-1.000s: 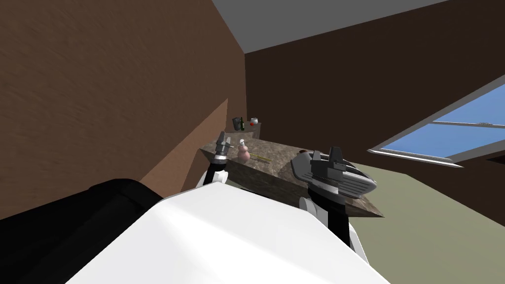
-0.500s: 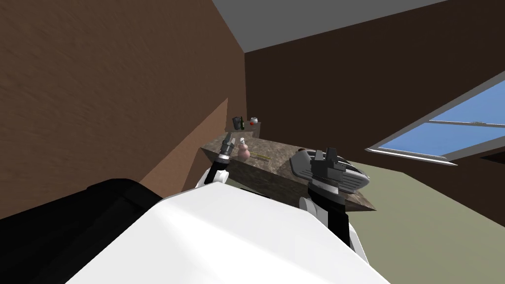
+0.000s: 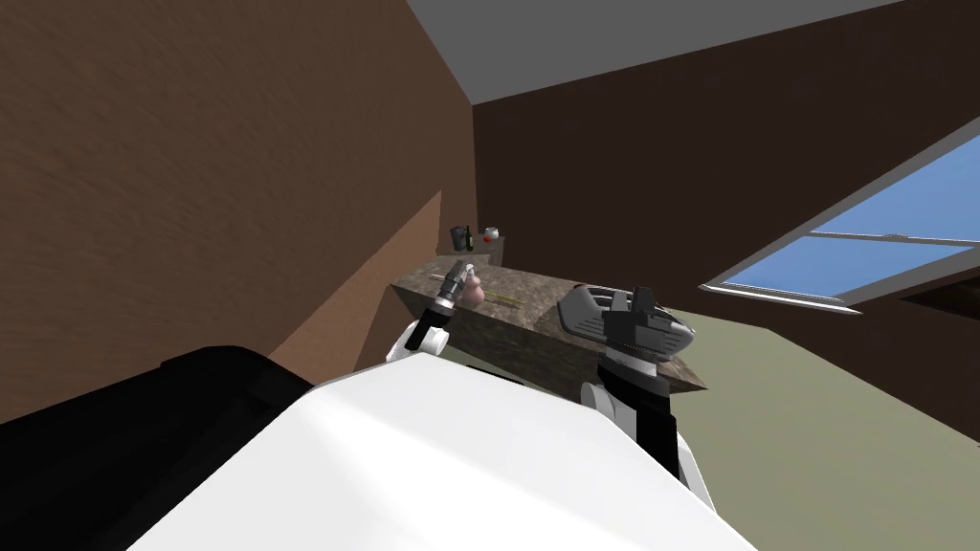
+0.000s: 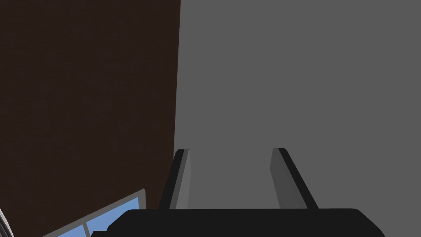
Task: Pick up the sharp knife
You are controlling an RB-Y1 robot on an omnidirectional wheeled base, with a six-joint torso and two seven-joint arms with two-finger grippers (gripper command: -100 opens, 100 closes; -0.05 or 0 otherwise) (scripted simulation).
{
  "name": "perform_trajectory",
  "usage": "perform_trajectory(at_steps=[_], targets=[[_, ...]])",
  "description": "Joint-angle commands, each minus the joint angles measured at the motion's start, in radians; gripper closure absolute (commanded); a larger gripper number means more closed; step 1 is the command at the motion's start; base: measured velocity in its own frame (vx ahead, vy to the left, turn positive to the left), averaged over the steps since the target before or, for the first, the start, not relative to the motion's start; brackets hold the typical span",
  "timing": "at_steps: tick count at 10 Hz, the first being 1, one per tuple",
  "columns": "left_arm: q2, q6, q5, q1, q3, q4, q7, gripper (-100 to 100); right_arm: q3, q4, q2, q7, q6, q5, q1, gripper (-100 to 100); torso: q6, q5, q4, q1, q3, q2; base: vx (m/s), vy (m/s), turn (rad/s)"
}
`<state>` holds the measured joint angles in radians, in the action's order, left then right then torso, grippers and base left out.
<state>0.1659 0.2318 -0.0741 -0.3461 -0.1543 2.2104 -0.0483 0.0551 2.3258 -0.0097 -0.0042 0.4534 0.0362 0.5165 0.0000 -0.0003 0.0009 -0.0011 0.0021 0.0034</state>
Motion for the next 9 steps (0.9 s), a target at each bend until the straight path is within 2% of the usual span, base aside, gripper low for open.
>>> perform_trajectory(at_steps=[1,4,5,6,7,8,9], targets=[[0.015,-0.043,0.000,0.023,-0.014,-0.014,0.005,-100,0.000,0.000,0.000,0.000,0.000,0.000,0.000,0,0.000,0.000,0.000,0.000,0.000,0.000,-0.031,-0.009,-0.027],[0.032,-0.113,0.000,0.058,-0.036,-0.035,0.013,-100,0.000,0.000,0.000,0.000,0.000,0.000,0.000,0,0.000,0.000,0.000,0.000,-0.001,-0.001,-0.040,-0.014,-0.042],[0.032,-0.121,0.000,0.058,-0.036,-0.035,0.013,-100,0.000,0.000,0.000,0.000,0.000,0.000,0.000,0,0.000,0.000,0.000,0.000,-0.001,-0.001,-0.024,-0.016,-0.025],[0.038,-0.159,0.000,0.075,-0.044,-0.046,0.019,-100,0.000,0.000,0.000,0.000,0.000,0.000,0.000,0,0.000,0.000,0.000,0.000,-0.001,-0.002,-0.031,-0.015,-0.047],[0.038,-0.164,0.000,0.075,-0.044,-0.046,0.019,-100,0.000,0.000,0.000,0.000,0.000,0.000,0.000,0,0.000,0.000,0.000,0.000,-0.001,-0.002,-0.024,-0.011,-0.033],[0.043,-0.206,0.000,0.093,-0.050,-0.056,0.025,-100,0.000,0.000,0.000,0.000,0.000,0.000,0.000,0,0.000,0.000,0.000,0.000,-0.001,-0.002,-0.028,-0.018,-0.065],[0.043,-0.209,0.000,0.093,-0.050,-0.056,0.025,-100,0.000,0.000,0.000,0.000,0.000,0.000,0.000,0,0.000,0.000,0.000,0.000,-0.001,-0.002,-0.023,-0.016,-0.032]])
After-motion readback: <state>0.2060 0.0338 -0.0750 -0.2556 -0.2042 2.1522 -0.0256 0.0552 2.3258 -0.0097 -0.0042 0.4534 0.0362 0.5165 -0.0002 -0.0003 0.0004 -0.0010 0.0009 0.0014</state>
